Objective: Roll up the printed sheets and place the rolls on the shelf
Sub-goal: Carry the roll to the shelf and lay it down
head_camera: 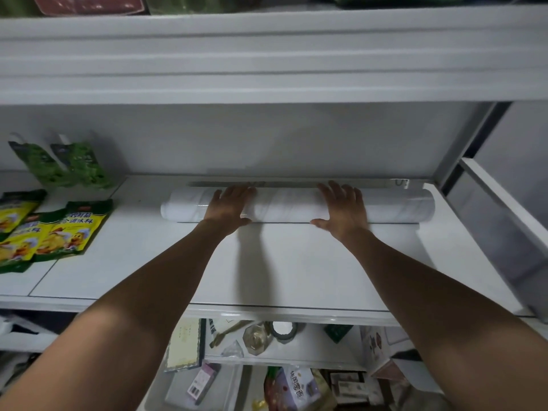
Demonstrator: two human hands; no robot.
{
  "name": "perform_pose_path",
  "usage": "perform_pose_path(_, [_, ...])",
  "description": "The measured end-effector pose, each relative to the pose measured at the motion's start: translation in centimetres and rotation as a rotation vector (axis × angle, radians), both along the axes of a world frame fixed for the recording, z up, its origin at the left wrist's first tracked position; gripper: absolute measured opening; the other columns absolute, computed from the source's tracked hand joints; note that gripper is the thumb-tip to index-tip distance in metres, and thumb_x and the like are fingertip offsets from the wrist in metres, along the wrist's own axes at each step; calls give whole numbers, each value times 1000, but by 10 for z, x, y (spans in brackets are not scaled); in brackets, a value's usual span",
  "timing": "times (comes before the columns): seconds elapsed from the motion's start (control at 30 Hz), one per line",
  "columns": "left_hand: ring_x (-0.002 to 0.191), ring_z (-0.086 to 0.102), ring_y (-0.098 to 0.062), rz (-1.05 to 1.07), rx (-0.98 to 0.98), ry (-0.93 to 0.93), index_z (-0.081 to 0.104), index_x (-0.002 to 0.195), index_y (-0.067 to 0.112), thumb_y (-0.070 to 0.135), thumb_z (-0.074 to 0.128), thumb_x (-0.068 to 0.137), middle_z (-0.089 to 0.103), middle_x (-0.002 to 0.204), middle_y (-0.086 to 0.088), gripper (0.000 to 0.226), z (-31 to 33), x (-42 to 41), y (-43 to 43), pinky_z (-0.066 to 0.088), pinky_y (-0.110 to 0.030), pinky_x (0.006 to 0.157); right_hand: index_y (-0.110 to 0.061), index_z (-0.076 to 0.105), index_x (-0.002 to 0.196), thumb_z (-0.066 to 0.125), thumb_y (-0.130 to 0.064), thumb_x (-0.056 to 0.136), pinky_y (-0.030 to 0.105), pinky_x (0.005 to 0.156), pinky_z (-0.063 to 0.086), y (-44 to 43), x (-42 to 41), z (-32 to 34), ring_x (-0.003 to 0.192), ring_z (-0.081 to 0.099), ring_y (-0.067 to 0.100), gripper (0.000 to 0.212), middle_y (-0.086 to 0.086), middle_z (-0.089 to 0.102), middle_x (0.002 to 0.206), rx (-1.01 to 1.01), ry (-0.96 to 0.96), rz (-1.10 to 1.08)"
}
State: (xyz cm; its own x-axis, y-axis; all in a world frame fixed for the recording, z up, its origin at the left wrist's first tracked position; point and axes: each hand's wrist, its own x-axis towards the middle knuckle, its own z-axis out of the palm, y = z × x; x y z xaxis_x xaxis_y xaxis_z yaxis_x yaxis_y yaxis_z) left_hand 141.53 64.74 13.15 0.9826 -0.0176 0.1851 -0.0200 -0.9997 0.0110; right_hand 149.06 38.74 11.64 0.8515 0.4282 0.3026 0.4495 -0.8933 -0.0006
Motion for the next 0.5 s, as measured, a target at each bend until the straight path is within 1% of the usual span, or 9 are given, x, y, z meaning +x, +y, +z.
perform_pose_path(0.1, [132, 27, -20, 34, 31, 16, 26, 142, 23, 26, 64, 83, 30, 146, 1, 71, -3, 0, 1, 24, -37, 102, -25, 23, 146, 66, -54, 77, 42, 109, 17, -4, 1, 2, 128, 33, 31, 86, 6, 32, 146, -36, 16, -12])
perform_pose_path(0.3, [127, 34, -24, 29, 42, -36, 33, 139, 19, 21, 64, 81, 38, 141, -3, 66, -4, 1, 2, 28, -38, 97, -24, 27, 143, 66, -53, 77, 40, 106, 20, -7, 1, 1, 126, 34, 30, 82, 6, 38, 140, -46, 7, -14])
perform_pose_path(0.43, [127, 34, -24, 47, 53, -47, 32, 140, 19, 23, 64, 81, 38, 141, -3, 67, -3, 1, 2, 27, -38, 97, -24, 30, 142, 68, -51, 76, 40, 106, 19, -7, 1, 2, 126, 33, 30, 81, 5, 38, 140, -16, 3, 5])
perform_pose_path(0.5, [129, 31, -24, 53, 57, -53, 29, 142, 19, 25, 65, 81, 34, 144, -3, 70, -2, 0, 2, 25, -37, 100, -23, 29, 143, 68, -52, 76, 40, 107, 18, -7, 0, 3, 128, 32, 31, 82, 5, 36, 142, -24, 0, 7])
